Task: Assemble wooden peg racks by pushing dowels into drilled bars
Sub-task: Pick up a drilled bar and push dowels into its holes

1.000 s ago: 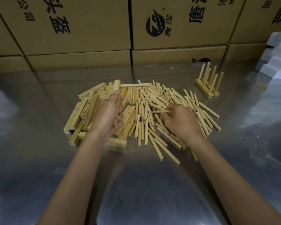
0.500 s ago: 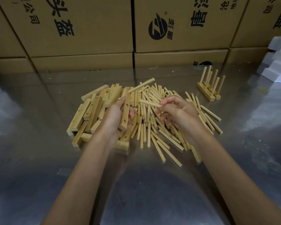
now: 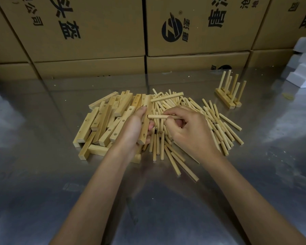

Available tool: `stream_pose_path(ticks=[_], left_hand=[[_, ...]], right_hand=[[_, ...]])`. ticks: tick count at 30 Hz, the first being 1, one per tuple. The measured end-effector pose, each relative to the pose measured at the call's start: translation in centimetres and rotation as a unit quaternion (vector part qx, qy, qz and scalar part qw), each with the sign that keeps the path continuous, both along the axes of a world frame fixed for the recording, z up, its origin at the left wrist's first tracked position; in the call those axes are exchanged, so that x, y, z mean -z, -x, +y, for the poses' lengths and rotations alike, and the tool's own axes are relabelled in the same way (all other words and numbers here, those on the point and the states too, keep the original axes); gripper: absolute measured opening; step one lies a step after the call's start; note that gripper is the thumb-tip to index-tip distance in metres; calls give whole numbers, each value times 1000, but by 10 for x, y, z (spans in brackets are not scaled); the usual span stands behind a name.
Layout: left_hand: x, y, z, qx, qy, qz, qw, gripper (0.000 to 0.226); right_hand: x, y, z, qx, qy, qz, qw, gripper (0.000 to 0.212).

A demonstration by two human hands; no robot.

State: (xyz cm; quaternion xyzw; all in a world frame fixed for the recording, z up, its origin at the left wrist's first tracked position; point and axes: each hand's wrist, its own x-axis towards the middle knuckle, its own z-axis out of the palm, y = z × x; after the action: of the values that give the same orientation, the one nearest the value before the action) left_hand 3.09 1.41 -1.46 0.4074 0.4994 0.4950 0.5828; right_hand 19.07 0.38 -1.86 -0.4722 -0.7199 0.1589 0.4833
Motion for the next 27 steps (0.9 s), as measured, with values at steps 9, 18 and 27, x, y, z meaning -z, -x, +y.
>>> stream_pose_path(ticks=[9,18,27], left_hand=[[3,0,-1,2,-63,139,988,36],[4,-8,-6,7,-116,154,981,26],[-4,-11,-14,19,-146,223,964,43]], right_hand=[[2,-1,-1,17,-126,-170,977,14],[8,3,1,-7,-27,-23,999,15],[3,2,0,-60,97,102,988,19]])
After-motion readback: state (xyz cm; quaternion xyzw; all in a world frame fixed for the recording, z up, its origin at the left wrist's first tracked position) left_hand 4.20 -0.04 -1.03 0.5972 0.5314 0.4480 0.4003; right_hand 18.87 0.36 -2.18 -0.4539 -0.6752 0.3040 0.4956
